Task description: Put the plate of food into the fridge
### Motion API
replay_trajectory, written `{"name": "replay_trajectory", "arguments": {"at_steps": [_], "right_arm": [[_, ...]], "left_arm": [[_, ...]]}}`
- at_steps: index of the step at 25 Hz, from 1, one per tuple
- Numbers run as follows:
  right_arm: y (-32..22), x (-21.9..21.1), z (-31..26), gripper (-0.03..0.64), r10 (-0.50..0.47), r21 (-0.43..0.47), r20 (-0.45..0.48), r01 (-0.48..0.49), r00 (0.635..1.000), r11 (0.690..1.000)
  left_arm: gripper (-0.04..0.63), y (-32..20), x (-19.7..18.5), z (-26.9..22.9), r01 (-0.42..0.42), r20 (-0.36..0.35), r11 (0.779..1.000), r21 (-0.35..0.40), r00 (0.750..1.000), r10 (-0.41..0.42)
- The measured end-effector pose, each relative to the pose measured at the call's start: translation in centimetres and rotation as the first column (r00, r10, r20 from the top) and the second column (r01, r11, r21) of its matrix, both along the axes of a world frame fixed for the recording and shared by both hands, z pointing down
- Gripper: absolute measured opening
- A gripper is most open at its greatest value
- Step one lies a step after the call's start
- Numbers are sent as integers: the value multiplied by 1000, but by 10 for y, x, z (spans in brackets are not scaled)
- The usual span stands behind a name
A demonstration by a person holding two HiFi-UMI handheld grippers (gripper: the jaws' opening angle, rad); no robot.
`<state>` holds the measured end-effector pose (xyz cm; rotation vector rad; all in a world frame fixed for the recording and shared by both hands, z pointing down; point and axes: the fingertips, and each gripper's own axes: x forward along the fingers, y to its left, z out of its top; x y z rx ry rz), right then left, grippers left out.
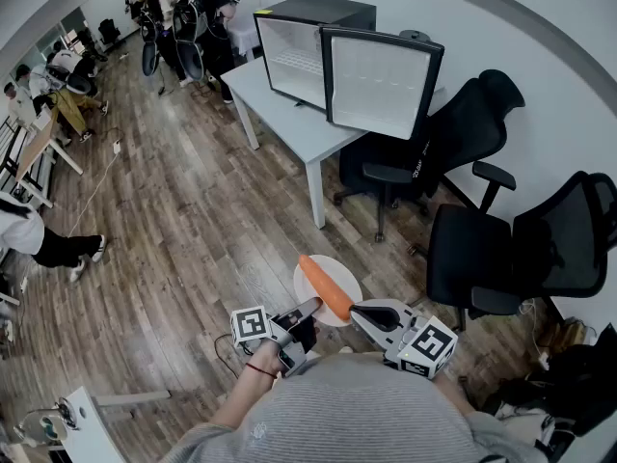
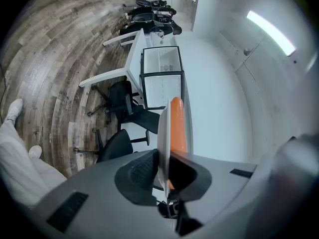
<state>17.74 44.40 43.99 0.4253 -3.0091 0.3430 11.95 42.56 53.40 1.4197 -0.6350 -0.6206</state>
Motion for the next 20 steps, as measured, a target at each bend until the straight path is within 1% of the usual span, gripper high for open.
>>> {"name": "replay_trajectory", "arguments": {"at_steps": [4, 5, 8, 10, 12, 14, 16, 18, 20], "right_arm": [[1, 0, 1, 12, 0, -5, 3, 0, 1000, 1000], [0, 1, 1, 12, 1, -5, 3, -1, 1000, 1000], [-2, 2, 2, 12, 0, -6, 2, 0, 1000, 1000], [-4, 5, 0, 12, -4, -5, 12, 4, 1000, 1000], [-5, 8, -4, 12, -8, -16, 50, 9, 999, 1000], [-7, 12, -8, 14, -15, -48, 105, 20, 994, 999], [-5, 13, -13, 14, -40, -74, 151, 52, 988, 996], [-1, 13, -16, 14, -72, -77, 171, 86, 983, 993], [3, 11, -16, 14, -93, -69, 166, 105, 982, 992]], "left_arm": [[40, 4, -6, 14, -14, 64, 1000, -11, 998, 15], [41, 4, -6, 15, -13, 63, 1000, -12, 998, 14], [41, 1, -1, 6, 2, 14, 1000, -6, 1000, -2], [41, 0, 0, 9, 3, 20, 1000, -11, 1000, -3], [41, -3, 4, 5, 7, 12, 1000, -1, 1000, -7], [41, -5, 6, 3, 12, 7, 1000, 3, 1000, -12], [41, -7, 7, 3, 18, 7, 1000, 1, 1000, -18], [41, -8, 8, 2, 20, 9, 1000, -1, 1000, -20], [41, -8, 8, 3, 19, 14, 1000, -3, 1000, -19]]}}
